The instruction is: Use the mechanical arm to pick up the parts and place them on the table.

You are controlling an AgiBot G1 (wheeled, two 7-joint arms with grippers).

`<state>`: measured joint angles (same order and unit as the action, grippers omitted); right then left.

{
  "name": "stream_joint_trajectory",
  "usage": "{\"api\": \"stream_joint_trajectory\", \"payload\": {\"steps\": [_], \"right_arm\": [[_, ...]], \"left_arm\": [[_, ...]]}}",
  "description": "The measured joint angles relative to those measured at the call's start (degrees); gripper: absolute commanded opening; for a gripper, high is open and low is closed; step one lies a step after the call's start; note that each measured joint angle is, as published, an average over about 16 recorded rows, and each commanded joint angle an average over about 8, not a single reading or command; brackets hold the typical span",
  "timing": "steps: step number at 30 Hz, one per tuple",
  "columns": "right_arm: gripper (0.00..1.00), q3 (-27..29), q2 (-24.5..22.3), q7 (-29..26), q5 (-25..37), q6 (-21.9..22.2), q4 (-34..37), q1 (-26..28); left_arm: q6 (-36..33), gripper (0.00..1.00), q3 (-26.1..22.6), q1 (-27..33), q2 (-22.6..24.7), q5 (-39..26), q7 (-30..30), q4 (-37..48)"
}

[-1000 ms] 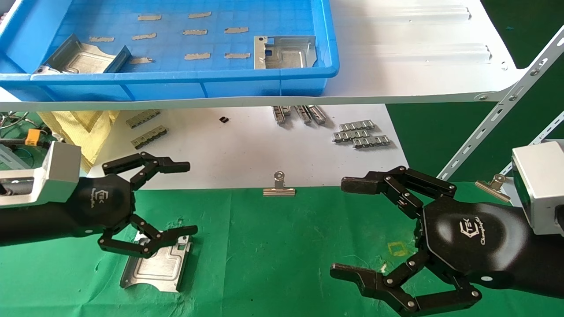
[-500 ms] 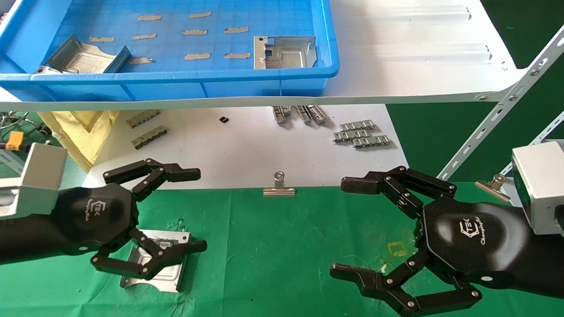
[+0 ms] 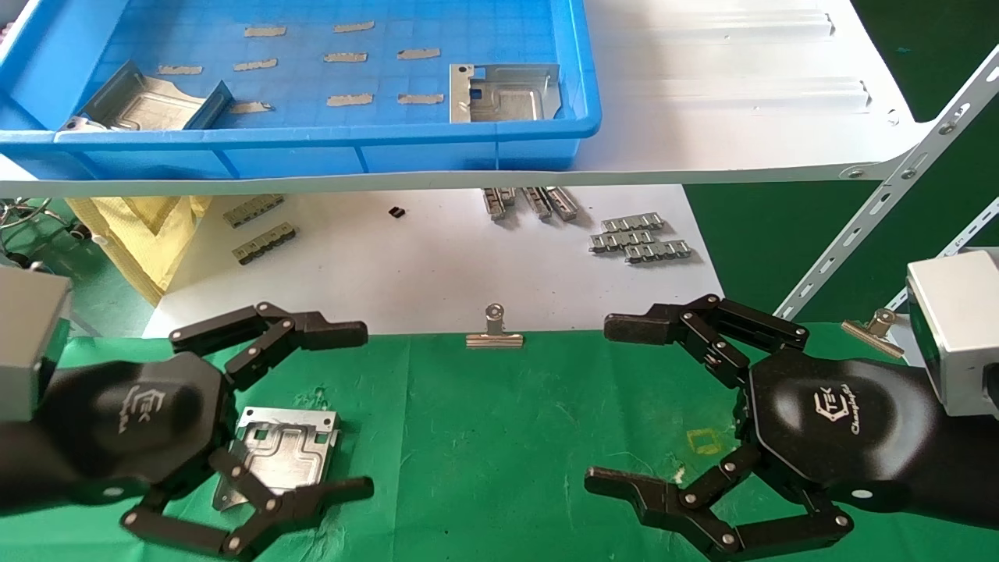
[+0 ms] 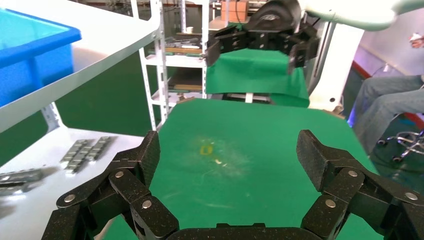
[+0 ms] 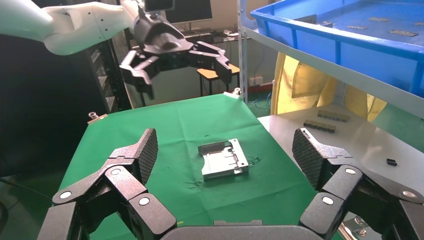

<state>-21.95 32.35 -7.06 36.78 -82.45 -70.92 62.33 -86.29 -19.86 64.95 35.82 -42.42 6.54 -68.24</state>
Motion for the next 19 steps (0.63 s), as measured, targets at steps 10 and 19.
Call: {"api": "stream_joint_trajectory", "payload": {"steps": [10,19], "right_arm": [[1.0,0.0,0.0,0.0,-0.01,0.01,0.01,-0.01],[1.0,0.01,-0.01,0.0,-0.01,0.02,0.02,-0.01]], "left_arm": [[0.67,1.0,4.35,-3.83,-0.91,0.7,4.43,-6.04],[0.79,1.0,4.98,-4.39,-1.07,0.86,4.9,-6.87]]}}
